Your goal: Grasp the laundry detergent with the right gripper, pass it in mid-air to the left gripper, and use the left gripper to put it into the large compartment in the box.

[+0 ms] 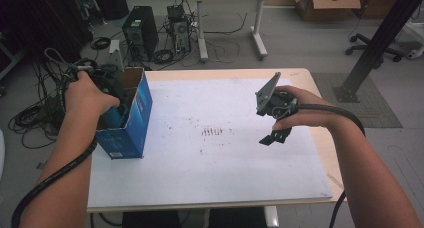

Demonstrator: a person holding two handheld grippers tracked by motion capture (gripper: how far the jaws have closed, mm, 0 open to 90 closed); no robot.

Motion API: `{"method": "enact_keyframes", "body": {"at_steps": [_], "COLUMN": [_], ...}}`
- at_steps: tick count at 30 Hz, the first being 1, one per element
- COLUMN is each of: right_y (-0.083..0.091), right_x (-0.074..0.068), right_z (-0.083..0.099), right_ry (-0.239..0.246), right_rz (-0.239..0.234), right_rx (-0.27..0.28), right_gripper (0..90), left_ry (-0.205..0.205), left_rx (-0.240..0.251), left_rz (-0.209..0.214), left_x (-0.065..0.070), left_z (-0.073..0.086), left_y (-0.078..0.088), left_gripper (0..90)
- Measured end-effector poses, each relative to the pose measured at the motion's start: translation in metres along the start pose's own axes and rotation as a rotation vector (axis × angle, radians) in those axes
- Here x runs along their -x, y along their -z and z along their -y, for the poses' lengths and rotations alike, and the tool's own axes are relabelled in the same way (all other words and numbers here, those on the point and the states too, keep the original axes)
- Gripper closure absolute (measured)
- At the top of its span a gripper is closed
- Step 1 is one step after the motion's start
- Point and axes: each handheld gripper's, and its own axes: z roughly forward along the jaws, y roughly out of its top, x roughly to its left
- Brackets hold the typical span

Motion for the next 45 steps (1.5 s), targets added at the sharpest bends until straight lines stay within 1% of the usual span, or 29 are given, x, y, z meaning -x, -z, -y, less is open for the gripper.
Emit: {"method": "enact_keyframes", "body": {"at_steps": [5, 14, 17, 21, 24, 25, 30, 36, 41, 45], "right_y": [-0.001, -0.003, -0.002, -0.002, -0.003, -0.004, -0.006, -0.004, -0.001, -0.001], "right_x": [0.001, 0.001, 0.001, 0.001, 0.000, 0.000, -0.002, -0.003, -0.004, -0.005], "right_z": [0.001, 0.003, 0.004, 0.005, 0.006, 0.006, 0.008, 0.009, 0.009, 0.011], "right_ry": [-0.001, -0.004, -0.010, -0.004, -0.004, -0.003, -0.010, -0.011, -0.003, -0.002], "right_rz": [0.001, 0.000, 0.000, 0.005, 0.006, 0.004, 0.001, 0.002, 0.009, 0.007], "right_rx": [0.003, 0.000, -0.001, 0.000, 0.001, 0.002, -0.008, -0.005, 0.001, -0.002], "right_gripper": [3.2, 3.3, 3.3, 3.3, 3.3, 3.2, 3.4, 3.4, 3.3, 3.4], "left_ry": [0.003, -0.012, -0.008, -0.006, -0.015, -0.012, -0.011, -0.009, -0.019, -0.009], "left_rx": [0.002, -0.007, -0.006, -0.006, -0.011, 0.000, -0.002, -0.003, -0.001, 0.007], "left_rz": [-0.001, -0.028, -0.020, -0.009, -0.009, -0.009, -0.010, -0.012, -0.010, -0.003], "left_x": [0.000, 0.002, 0.001, 0.000, 0.001, 0.001, 0.001, 0.002, 0.001, -0.001], "left_z": [-0.002, -0.004, -0.003, -0.004, -0.004, -0.004, -0.004, -0.004, -0.004, -0.003], "left_y": [-0.008, -0.020, -0.023, -0.026, -0.031, -0.031, -0.031, -0.032, -0.032, -0.033], "left_gripper": [38.3, 38.4, 38.3, 38.3, 38.3, 38.3, 38.3, 38.2, 37.8, 37.6]}}
